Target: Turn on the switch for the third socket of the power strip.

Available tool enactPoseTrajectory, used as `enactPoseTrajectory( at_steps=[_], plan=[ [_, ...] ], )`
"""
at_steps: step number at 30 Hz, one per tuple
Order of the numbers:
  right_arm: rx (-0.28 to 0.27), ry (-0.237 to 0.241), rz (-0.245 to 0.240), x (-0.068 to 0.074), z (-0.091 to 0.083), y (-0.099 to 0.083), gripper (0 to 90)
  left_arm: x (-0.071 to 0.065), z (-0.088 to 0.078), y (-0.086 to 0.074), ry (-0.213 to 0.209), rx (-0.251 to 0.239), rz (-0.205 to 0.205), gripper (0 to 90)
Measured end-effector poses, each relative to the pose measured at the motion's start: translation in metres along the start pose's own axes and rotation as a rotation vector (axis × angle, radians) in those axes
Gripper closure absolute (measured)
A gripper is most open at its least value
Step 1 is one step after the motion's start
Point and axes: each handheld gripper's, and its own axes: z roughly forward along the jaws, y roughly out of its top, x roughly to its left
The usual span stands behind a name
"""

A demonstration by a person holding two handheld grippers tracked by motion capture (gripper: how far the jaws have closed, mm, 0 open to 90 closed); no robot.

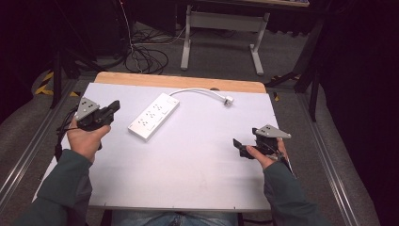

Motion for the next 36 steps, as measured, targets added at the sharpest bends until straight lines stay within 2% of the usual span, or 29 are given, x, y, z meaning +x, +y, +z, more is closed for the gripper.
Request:
enactPoseTrajectory(
  at_steps=[3, 10, 21, 30, 36],
  plan=[
    [0.0, 0.003, -0.003, 0.0, 0.001, 0.0, 9.2, -0.003, -0.012, -0.001, 0.004, -0.023, -0.002, 90.0],
    [0.0, 0.001, -0.008, 0.001, 0.001, 0.001, 9.2, -0.006, -0.032, -0.01, 0.0, -0.017, 0.003, 90.0],
    [0.002, 0.001, -0.019, 0.004, 0.001, 0.002, 9.2, -0.007, -0.064, -0.016, -0.025, -0.029, -0.027, 90.0],
    [0.009, 0.005, -0.03, 0.006, 0.004, 0.002, 10.0, -0.007, -0.076, -0.018, -0.027, -0.059, -0.055, 90.0],
    [0.008, 0.005, -0.021, 0.005, 0.002, 0.001, 9.9, -0.003, -0.079, -0.018, -0.013, -0.067, -0.056, 89.9]
  ],
)
